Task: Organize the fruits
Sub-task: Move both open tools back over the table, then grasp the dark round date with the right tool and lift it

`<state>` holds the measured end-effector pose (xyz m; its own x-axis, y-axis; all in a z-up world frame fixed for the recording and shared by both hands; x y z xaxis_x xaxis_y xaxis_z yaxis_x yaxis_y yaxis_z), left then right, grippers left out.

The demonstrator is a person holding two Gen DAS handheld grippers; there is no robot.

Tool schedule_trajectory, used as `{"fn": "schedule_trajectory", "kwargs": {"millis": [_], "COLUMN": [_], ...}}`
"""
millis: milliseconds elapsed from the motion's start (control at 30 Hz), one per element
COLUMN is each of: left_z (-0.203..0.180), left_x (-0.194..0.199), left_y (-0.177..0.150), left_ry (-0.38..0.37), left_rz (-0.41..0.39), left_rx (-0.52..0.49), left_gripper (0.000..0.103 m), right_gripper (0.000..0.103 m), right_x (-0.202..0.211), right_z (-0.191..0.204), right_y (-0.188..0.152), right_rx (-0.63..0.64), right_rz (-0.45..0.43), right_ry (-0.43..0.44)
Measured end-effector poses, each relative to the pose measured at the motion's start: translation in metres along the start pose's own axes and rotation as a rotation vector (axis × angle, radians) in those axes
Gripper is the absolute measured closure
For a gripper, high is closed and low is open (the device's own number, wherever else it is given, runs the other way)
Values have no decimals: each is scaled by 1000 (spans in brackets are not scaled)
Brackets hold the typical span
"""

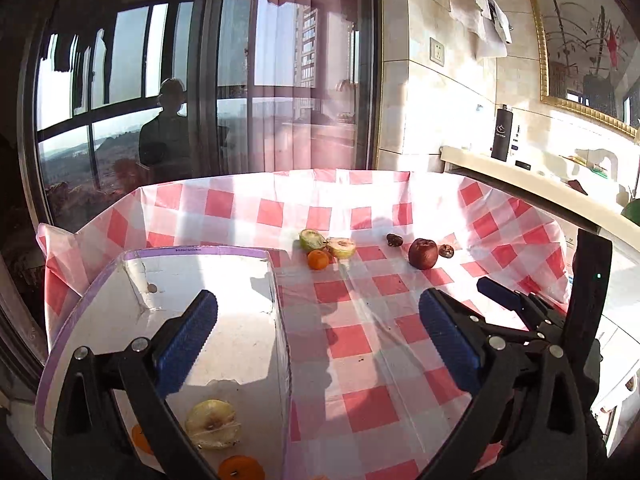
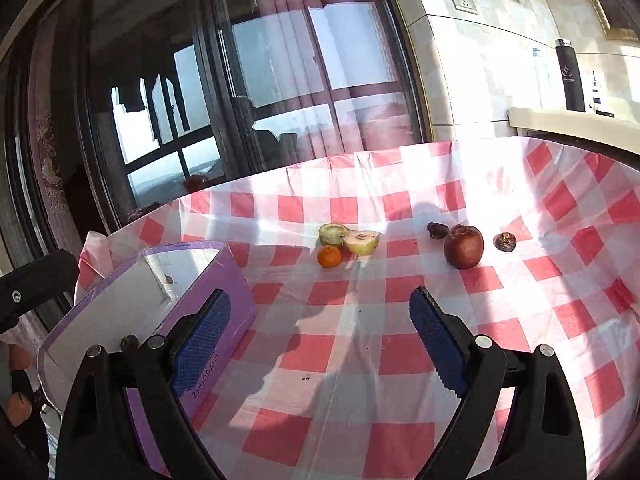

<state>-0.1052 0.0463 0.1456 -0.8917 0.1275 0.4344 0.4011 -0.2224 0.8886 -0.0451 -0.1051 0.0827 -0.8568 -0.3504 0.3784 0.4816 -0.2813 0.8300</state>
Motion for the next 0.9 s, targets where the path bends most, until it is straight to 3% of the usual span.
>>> {"fn": "schedule_trajectory", "kwargs": {"millis": [100,167,300,433,567,733,900], "left_z": [-56,-79,-89,-77,-69,-69,-69], "left_x": [-44,-82,-160,-212,-234,-229,-235], "left_y": [-10,-23,-47,-58,-66,-63,-66], "left_ry": [-135,-174,-183,-156,-184,-272,-264], "left_rz": [32,93,222,270,287,228,249], "left_rx": [-52,-49,46,174,281,307,338], "left_gripper": [2,2,2,2,2,2,2], "right_gripper": [15,15,15,15,15,19,26], "right_x": [-5,-8,-18,-35,-69,-128,-188], "right_z": [-57,-89,-134,-168,-196,-224,-240], "right_y": [-2,-7,-10,-3,17,52,71], "right_rx": [-40,-69,-132,-174,-168,-118,-73], "right_rz": [37,58,88,99,129,175,270], "right_ry": [-138,-202,-262,-330,-394,-448,-452]}}
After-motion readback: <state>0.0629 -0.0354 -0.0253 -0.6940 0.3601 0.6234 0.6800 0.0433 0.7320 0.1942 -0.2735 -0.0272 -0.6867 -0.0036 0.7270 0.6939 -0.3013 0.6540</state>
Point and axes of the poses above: each gripper's, at about its wrist camera, not at the fingertips, and x roughly against the way its jaws point, z to its left, y to its top, the point moved 6 cm from there along -x, roughly the way its jaws point, and after that the axes turned 11 degrees about -x, right-handed, at the moved point
